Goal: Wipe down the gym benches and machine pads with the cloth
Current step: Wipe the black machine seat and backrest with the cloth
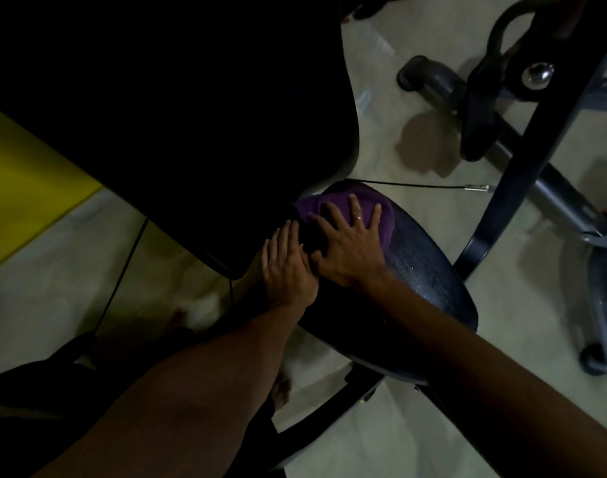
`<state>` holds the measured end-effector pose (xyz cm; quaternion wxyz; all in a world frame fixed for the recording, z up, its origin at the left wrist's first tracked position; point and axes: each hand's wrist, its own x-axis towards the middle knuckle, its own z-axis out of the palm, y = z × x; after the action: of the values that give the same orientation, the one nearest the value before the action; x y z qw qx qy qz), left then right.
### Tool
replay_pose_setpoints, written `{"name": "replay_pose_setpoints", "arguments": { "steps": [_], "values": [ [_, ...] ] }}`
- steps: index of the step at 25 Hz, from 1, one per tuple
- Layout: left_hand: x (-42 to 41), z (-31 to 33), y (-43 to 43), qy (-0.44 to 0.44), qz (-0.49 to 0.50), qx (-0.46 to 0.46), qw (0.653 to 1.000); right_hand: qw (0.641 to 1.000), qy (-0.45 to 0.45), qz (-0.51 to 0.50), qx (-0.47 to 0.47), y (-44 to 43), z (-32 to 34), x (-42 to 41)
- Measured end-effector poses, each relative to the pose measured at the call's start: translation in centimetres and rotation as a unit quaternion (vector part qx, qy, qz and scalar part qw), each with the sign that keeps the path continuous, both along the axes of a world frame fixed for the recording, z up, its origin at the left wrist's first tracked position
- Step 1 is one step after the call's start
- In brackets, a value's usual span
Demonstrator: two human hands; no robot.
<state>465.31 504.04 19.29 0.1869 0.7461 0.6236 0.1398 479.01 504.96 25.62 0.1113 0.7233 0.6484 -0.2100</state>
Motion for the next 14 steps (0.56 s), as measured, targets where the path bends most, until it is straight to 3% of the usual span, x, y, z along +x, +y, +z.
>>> {"name": "replay_pose_setpoints", "arguments": {
  "steps": [3, 6, 11, 14],
  "values": [
    [0.1, 0.0, 0.2, -0.016, 0.01, -0.003, 1.0, 0.999, -0.002, 0.043, -0.017, 4.6, -1.1, 1.7],
    [0.3, -0.2, 0.3, -0.014, 0.012, -0.009, 1.0, 1.0, -0.004, 0.009, -0.022, 6.8, -1.2, 1.9],
    [0.0, -0.4, 0.2, -0.021, 0.005, -0.004, 1.0, 0.997, 0.024, 0.073, 0.028, 1.9, -0.7, 2.2],
    [0.0, -0.5, 0.3, -0.029, 0.005, 0.004, 1.0, 0.999, -0.001, -0.043, 0.012, 4.1, -1.0, 4.9]
  ]
}}
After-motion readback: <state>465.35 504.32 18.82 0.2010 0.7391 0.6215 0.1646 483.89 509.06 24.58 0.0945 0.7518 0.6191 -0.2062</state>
